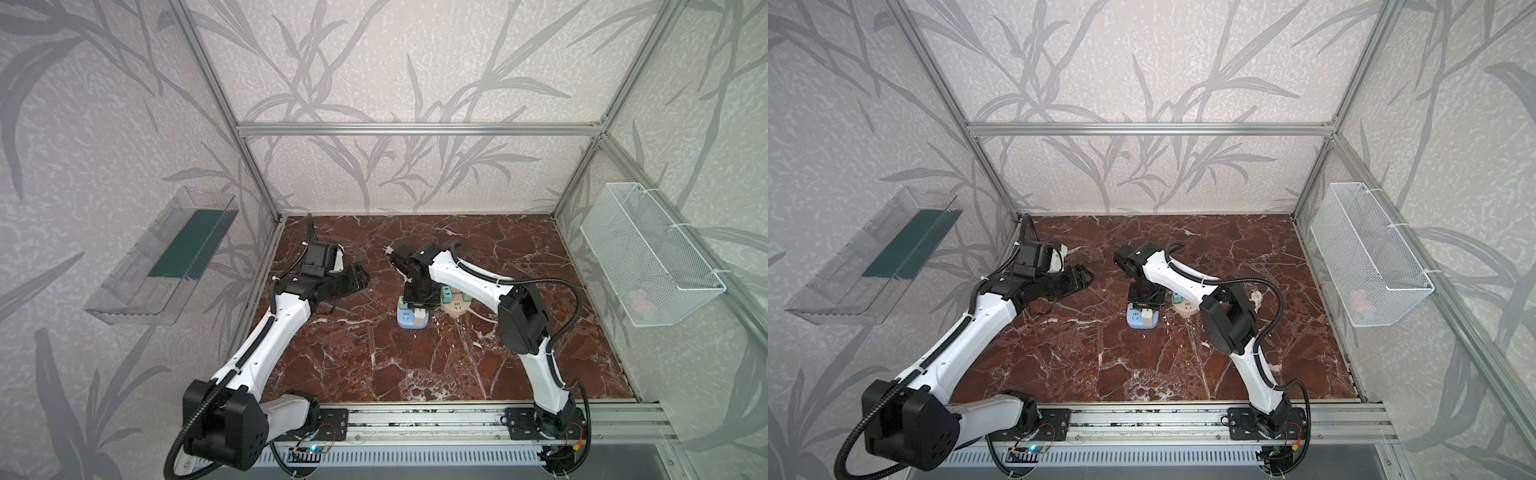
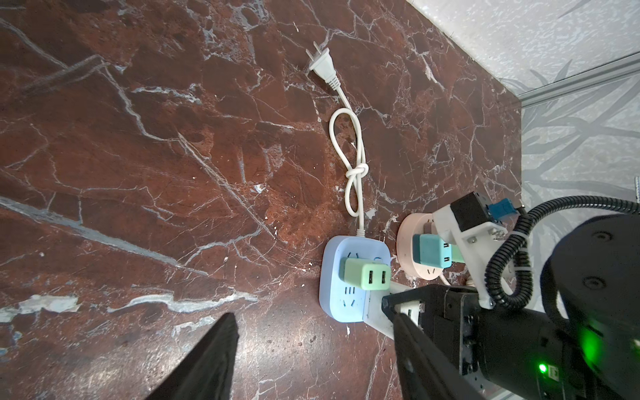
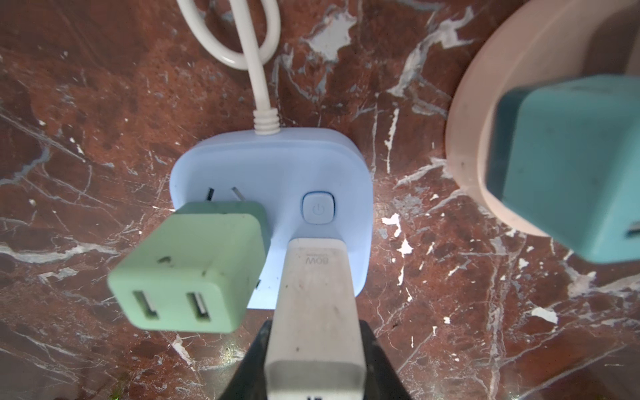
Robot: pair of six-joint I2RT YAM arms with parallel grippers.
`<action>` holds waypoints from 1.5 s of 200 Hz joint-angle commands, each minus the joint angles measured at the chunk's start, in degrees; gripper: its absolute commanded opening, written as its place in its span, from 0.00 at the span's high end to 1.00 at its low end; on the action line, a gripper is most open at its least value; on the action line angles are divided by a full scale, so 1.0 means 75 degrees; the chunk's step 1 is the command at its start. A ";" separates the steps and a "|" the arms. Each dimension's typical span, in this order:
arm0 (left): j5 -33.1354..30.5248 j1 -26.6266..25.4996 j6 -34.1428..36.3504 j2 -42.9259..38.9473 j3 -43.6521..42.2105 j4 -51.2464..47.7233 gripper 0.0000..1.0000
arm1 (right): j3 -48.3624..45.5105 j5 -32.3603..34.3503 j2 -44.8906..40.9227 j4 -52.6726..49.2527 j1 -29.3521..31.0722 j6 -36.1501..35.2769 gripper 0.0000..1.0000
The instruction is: Insert the plug
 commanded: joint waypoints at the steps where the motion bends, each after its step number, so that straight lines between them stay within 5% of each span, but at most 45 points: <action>1: -0.0152 0.0046 0.0191 -0.0065 -0.0060 0.0006 0.30 | -0.0027 0.0053 0.0774 0.0638 0.0045 -0.0109 0.86; 39: -0.0219 0.0046 0.0215 -0.0114 -0.0031 -0.0051 0.30 | -0.0033 0.0496 0.0114 0.0695 0.0111 -0.0241 0.42; 106: -0.0726 0.0046 0.0311 -0.0151 0.0048 -0.0241 0.21 | 0.0384 0.0941 -0.0875 0.0164 0.0204 -0.0857 0.00; 138: -0.1140 0.0040 0.0287 -0.0287 -0.0030 -0.0260 0.16 | -0.1760 0.0908 -0.2685 0.1984 0.0193 -0.1517 0.01; 167: -0.1874 0.0046 0.0243 -0.0582 -0.0350 0.0049 0.09 | -0.3851 0.1985 -0.4512 0.3421 0.0108 -0.2281 0.01; 227: -0.3594 -0.0283 0.0279 -0.1856 -0.1845 0.1876 0.01 | -0.7291 0.2481 -0.7486 0.5465 -0.0653 -0.1922 0.01; 267: -0.5009 -0.2350 0.1464 -0.1966 -0.2925 0.3568 0.01 | -0.7615 0.3042 -0.8034 0.5282 -0.0482 -0.2912 0.01; 300: -0.5402 -0.2737 0.1991 -0.1468 -0.3621 0.5475 0.01 | -0.7602 0.3161 -0.8275 0.4787 -0.0119 -0.3133 0.01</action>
